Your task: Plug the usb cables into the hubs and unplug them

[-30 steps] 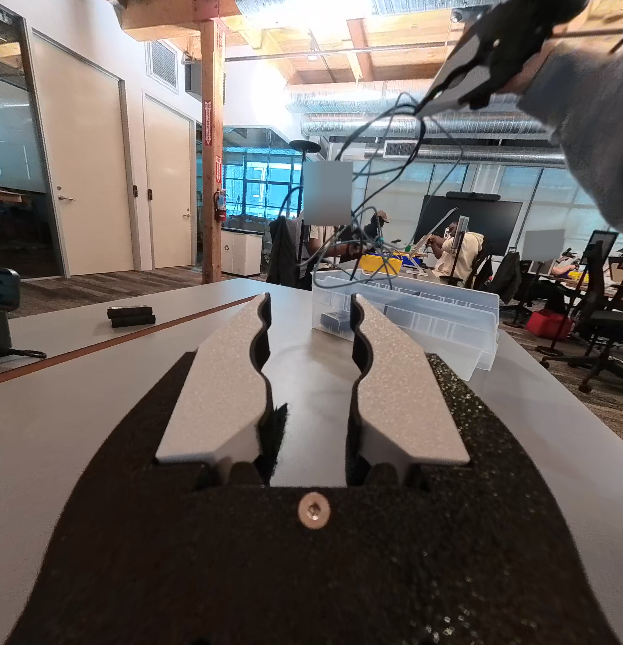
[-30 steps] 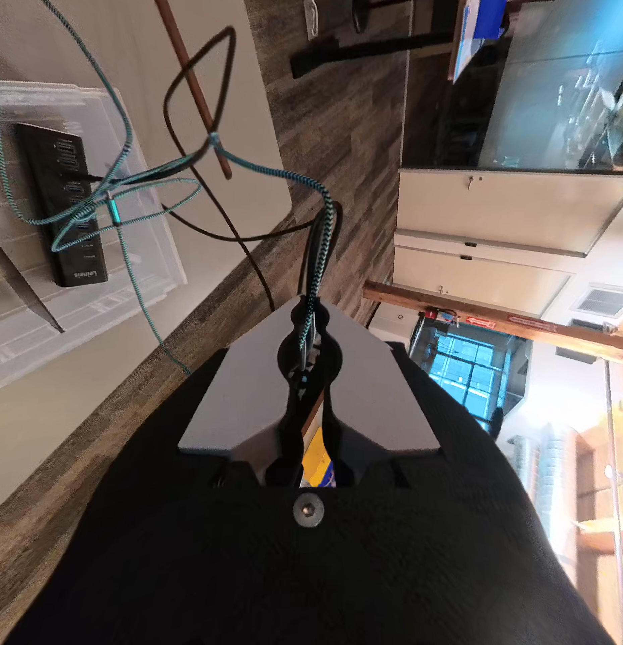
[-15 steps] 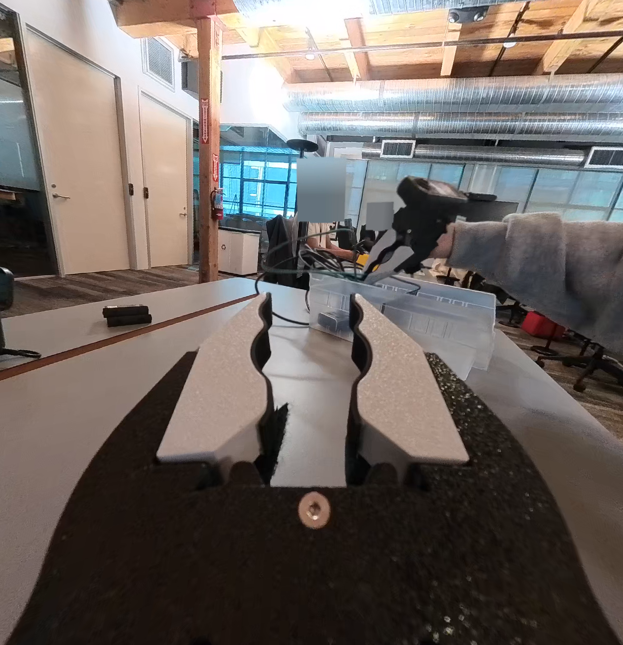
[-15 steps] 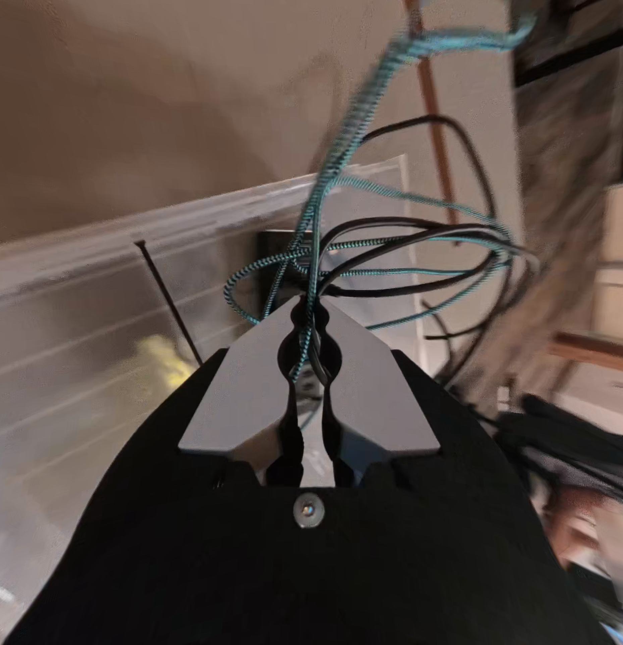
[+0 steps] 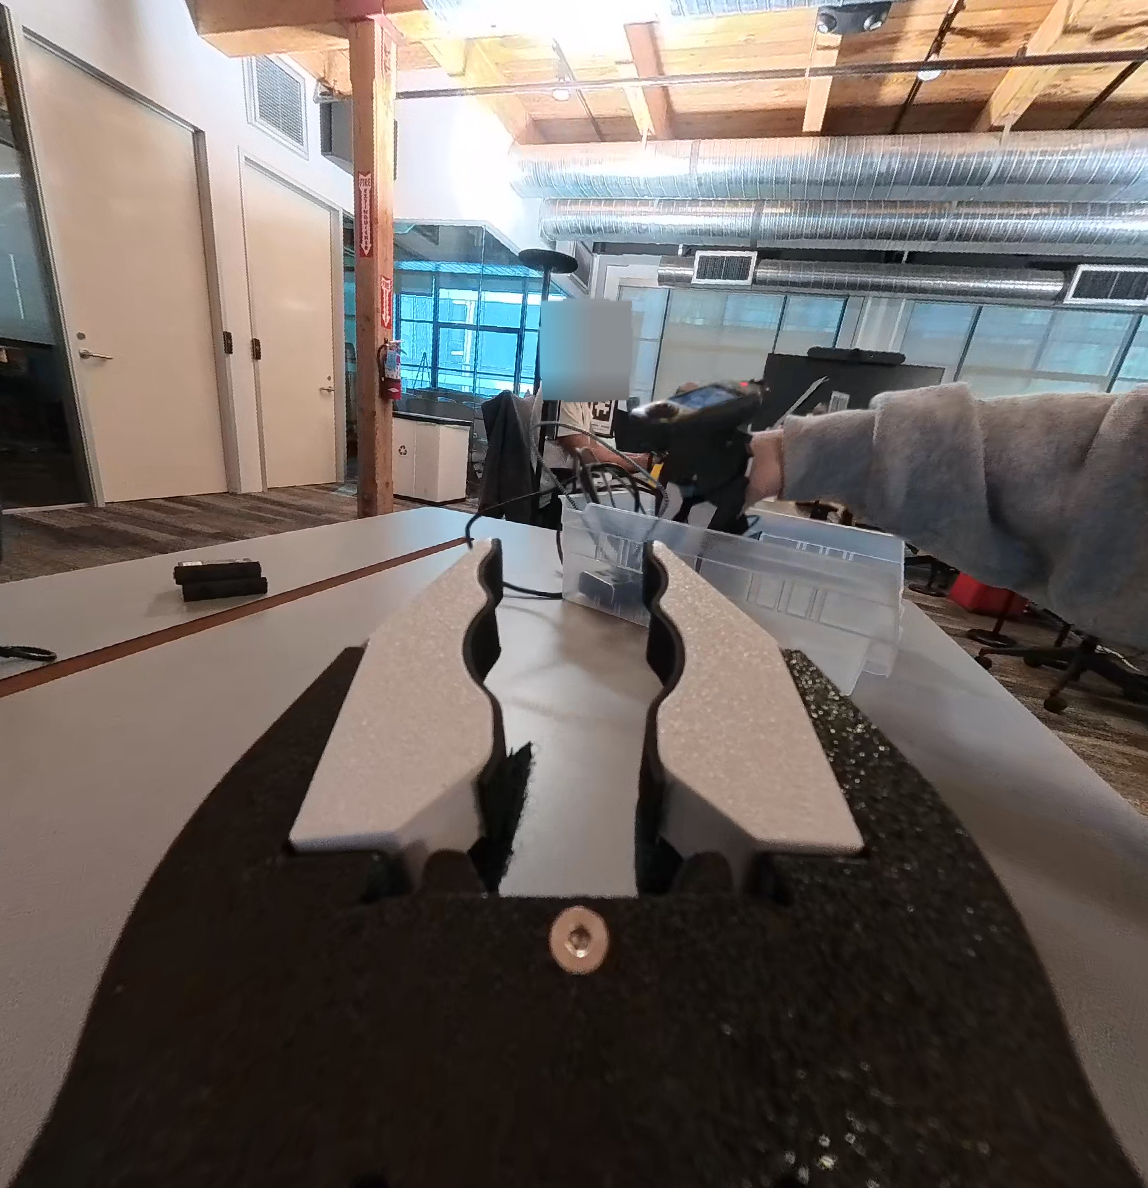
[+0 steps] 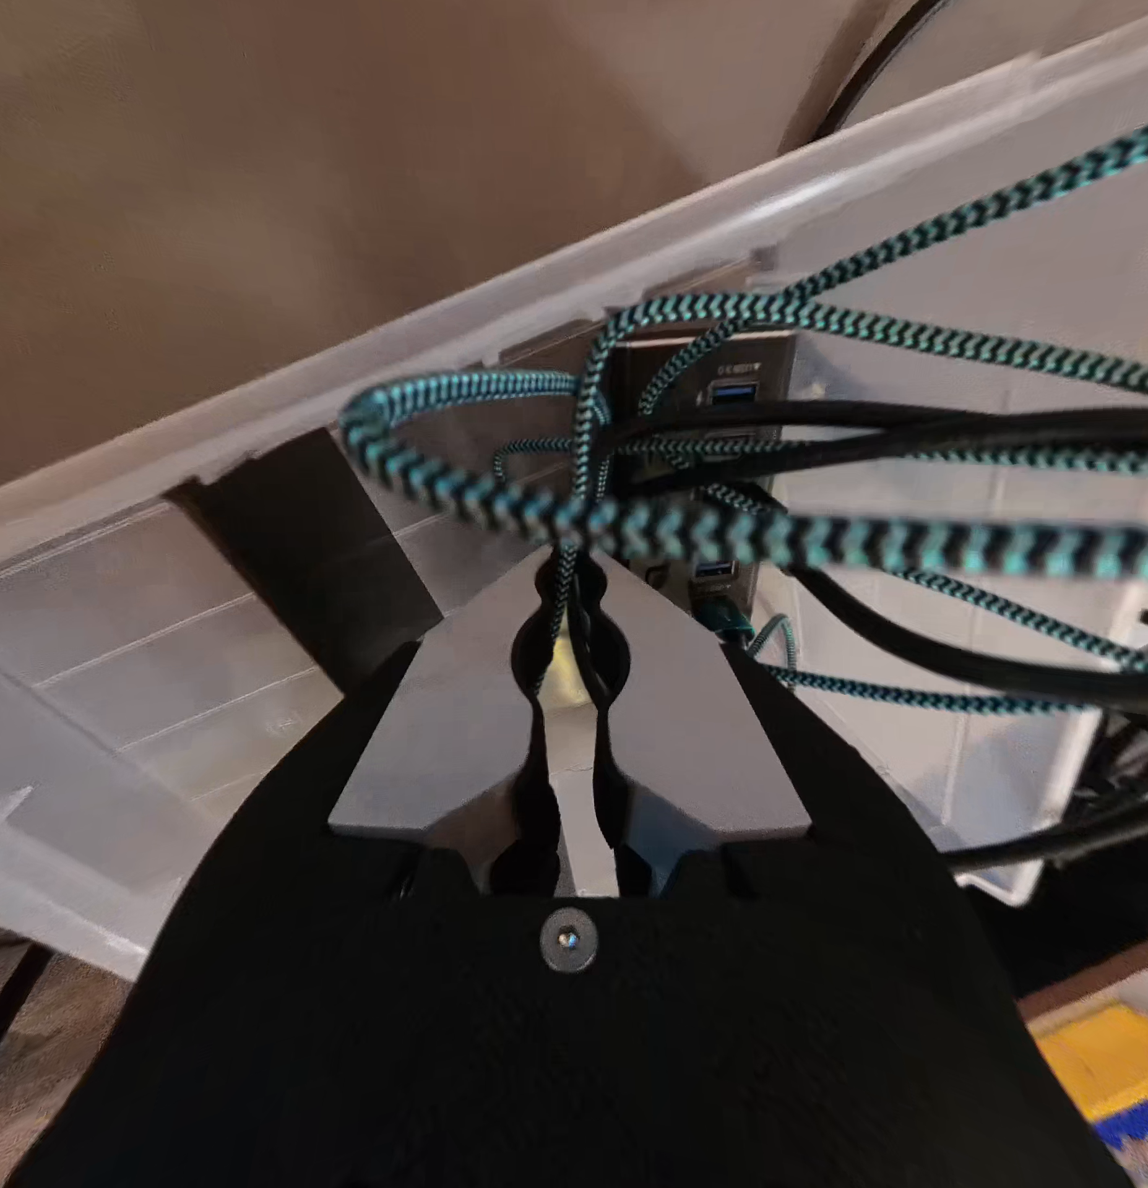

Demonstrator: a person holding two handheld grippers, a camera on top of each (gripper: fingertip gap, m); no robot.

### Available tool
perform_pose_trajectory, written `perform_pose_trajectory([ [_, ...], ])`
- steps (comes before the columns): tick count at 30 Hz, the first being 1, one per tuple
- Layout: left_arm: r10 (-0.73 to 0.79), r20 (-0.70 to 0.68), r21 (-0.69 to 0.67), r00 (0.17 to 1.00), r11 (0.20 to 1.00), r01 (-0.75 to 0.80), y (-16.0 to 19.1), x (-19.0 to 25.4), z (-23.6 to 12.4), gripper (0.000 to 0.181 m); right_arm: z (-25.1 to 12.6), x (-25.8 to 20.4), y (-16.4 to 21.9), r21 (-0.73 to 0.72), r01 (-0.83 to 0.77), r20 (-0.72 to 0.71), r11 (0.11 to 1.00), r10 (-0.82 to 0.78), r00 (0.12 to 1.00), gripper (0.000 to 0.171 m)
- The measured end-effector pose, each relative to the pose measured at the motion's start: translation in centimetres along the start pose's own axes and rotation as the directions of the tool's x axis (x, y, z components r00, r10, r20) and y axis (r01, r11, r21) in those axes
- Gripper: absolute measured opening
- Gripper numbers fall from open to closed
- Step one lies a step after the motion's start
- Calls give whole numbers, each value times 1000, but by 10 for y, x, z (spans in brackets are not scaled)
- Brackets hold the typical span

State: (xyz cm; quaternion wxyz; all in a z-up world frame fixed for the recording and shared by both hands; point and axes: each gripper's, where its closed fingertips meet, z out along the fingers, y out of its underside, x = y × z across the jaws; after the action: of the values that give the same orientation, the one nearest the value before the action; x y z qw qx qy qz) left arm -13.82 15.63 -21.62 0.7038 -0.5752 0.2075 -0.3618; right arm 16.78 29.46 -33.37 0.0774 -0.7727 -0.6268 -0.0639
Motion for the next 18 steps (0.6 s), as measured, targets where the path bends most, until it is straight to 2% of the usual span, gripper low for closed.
perform_pose_trajectory([
  [3,-4,-3,1,1000,1000,4,0,0,0,41,-4,-2,-2,-18,-12,26,1000,12,1000,2],
  [5,-9,-3,3,1000,1000,9,0,0,0,41,-24,-4,-7,6,-53,78,999,52,996,3],
  [7,-12,-3,4,1000,1000,12,0,0,0,40,-57,-8,-16,55,-146,167,988,135,977,32],
  [11,-19,-3,6,1000,1000,19,0,-2,0,40,-130,-1,-32,183,-330,307,926,265,914,58],
  [14,-24,-2,8,1000,1000,24,0,-3,0,40,-168,39,-40,313,-441,259,841,371,892,78],
  [16,-26,-2,8,1000,1000,26,0,-3,0,40,-175,80,-41,380,-548,185,746,519,835,103],
  [18,-26,-3,10,1000,1000,26,0,-3,0,40,-165,105,-43,385,-594,164,706,581,797,129],
])
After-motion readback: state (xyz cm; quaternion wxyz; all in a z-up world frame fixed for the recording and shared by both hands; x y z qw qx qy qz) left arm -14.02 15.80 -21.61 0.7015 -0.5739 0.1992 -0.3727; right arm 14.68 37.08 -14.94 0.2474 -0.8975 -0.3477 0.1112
